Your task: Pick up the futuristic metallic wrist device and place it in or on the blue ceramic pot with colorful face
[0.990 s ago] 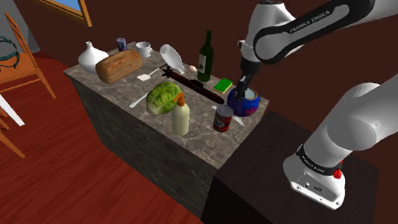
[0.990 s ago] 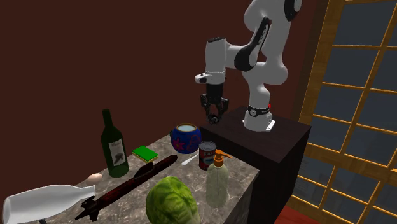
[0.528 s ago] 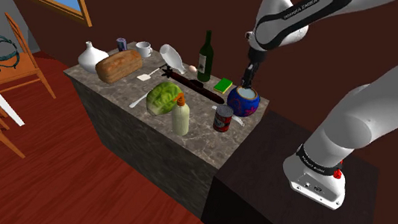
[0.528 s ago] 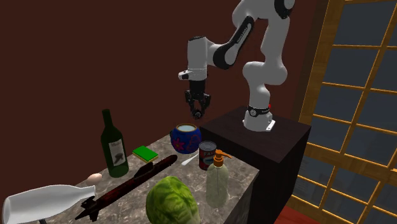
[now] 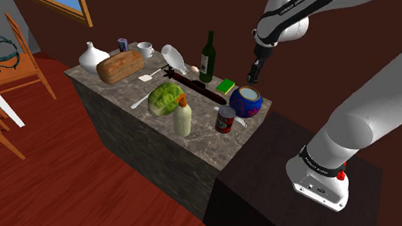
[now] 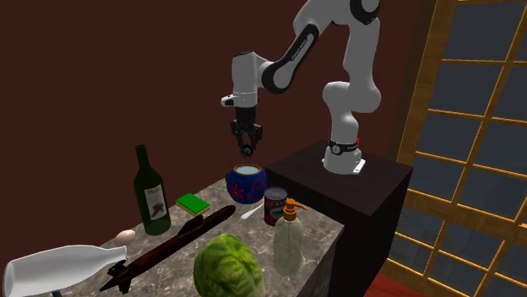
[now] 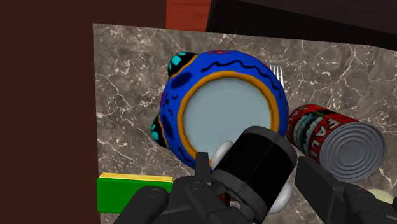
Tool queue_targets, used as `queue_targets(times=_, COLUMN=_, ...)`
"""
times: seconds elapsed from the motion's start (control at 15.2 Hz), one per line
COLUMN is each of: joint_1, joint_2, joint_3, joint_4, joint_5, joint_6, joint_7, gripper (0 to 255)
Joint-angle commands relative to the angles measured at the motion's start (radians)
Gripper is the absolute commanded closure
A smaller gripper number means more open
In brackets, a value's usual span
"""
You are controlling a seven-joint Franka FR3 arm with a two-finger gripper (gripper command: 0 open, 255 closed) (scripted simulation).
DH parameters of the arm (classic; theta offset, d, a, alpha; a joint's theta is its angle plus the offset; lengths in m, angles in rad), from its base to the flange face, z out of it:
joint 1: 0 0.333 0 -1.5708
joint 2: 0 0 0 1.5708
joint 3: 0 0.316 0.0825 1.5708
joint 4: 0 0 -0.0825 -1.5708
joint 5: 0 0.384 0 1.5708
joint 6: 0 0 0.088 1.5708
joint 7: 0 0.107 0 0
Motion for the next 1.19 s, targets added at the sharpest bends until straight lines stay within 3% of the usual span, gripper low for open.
queue_targets(times=0.0, joint_1=0.000, joint_2=0.023, joint_3=-0.004, joint_4=-0.006, joint_5=0.007, joint_6=0.029, joint_7=-0.010, gripper=255)
queue_targets(times=0.73, joint_1=0.009, joint_2=0.167, joint_3=-0.009, joint_4=-0.037, joint_5=0.076, joint_6=0.198, joint_7=-0.060, gripper=255)
queue_targets(times=1.12, joint_1=0.009, joint_2=0.167, joint_3=-0.008, joint_4=-0.037, joint_5=0.076, joint_6=0.198, joint_7=-0.060, gripper=255)
